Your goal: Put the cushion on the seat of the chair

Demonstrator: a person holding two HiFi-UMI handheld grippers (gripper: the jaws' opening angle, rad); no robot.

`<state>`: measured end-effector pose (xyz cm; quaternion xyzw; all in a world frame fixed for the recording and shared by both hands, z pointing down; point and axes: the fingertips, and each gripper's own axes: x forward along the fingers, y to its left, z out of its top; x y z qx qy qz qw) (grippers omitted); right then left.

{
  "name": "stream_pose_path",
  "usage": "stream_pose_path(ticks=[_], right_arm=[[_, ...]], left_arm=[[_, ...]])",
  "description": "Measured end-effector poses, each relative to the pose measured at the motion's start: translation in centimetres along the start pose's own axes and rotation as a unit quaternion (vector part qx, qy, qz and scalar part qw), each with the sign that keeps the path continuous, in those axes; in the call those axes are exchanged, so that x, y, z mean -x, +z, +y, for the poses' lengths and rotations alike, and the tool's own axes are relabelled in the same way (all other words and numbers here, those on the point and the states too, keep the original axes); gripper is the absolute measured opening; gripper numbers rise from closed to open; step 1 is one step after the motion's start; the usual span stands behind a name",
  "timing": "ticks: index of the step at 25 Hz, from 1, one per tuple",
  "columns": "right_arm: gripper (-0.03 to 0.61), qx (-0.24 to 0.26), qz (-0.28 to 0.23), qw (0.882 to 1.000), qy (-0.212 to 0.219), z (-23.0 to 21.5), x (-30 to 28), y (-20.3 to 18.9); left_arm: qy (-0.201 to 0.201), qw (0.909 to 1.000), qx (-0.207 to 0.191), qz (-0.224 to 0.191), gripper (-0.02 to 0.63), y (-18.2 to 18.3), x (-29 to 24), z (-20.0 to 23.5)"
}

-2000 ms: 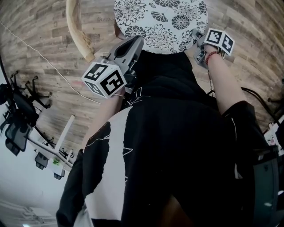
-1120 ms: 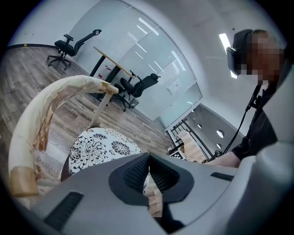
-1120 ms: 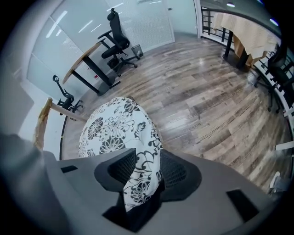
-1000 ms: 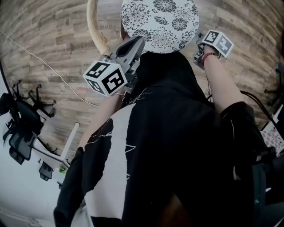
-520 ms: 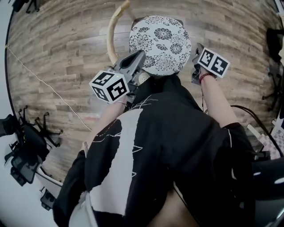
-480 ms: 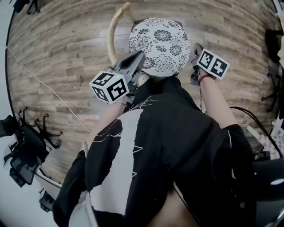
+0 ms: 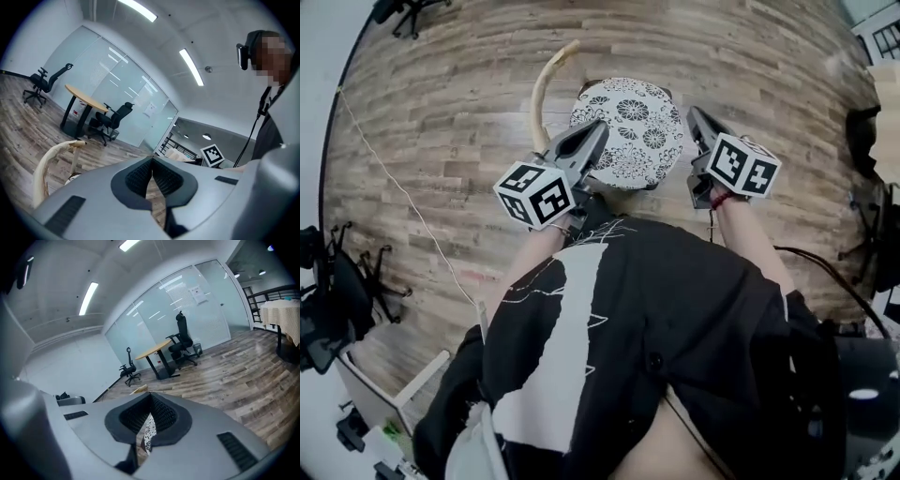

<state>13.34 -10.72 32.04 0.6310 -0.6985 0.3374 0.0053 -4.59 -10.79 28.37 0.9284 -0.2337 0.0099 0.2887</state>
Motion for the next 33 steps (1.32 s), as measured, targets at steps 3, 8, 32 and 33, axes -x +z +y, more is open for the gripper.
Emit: stream_pose_path(ticks=[3,8,32,33], right_arm=[[0.015,0.008,0.002,1.000,0.025,0.4,2.6,0.3],[0.015,0.023,0.010,0.998,0.059,0.5,8.0,-1.5],[0.015,0.068,0.013,0.993,0.096,1.4,19.2,-7.9],[0.015,0.065,0.014,0.993,0.097,1.4,19.3,-8.0]], left_arm=[[0.014,0.9998,0.007,-0.013,0.015,-1.5,0.8,-2.4],[0.036,0.9984,0.028,-0.033,0.015,-4.9,2.3,-6.6],[0.030,0.9993,0.006,-0.020,0.015,-11.4,6.3,-16.2],[0.030,0.9993,0.005,-0.019,0.015,-11.5,6.5,-16.3]])
